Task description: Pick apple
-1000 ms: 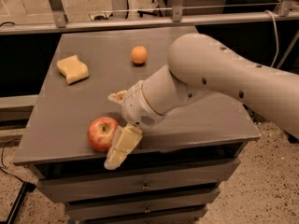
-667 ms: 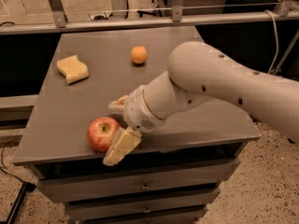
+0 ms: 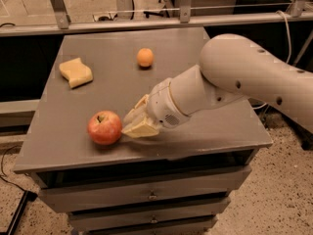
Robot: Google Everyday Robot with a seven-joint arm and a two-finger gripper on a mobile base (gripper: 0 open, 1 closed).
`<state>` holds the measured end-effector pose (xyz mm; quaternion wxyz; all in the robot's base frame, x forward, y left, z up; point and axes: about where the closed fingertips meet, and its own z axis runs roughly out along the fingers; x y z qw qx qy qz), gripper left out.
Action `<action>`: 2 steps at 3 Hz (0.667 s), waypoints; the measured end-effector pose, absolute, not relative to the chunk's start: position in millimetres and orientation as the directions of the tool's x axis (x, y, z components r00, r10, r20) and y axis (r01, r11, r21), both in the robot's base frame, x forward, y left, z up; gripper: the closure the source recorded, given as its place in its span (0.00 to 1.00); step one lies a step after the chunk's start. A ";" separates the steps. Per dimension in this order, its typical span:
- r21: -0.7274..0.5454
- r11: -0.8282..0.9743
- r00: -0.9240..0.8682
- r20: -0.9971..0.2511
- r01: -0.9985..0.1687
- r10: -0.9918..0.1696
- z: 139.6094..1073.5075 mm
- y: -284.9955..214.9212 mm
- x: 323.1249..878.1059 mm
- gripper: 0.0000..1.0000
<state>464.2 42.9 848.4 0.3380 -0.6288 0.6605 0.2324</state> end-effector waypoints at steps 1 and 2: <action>-0.160 0.128 0.033 -0.740 -0.979 -0.671 870.6 24.6 472.6 0.87; -0.198 0.164 0.035 -0.732 -0.966 -0.681 892.6 -5.6 479.1 1.00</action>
Offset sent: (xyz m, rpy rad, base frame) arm 0.0250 -0.0952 0.0711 -0.0216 -0.1241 -0.1272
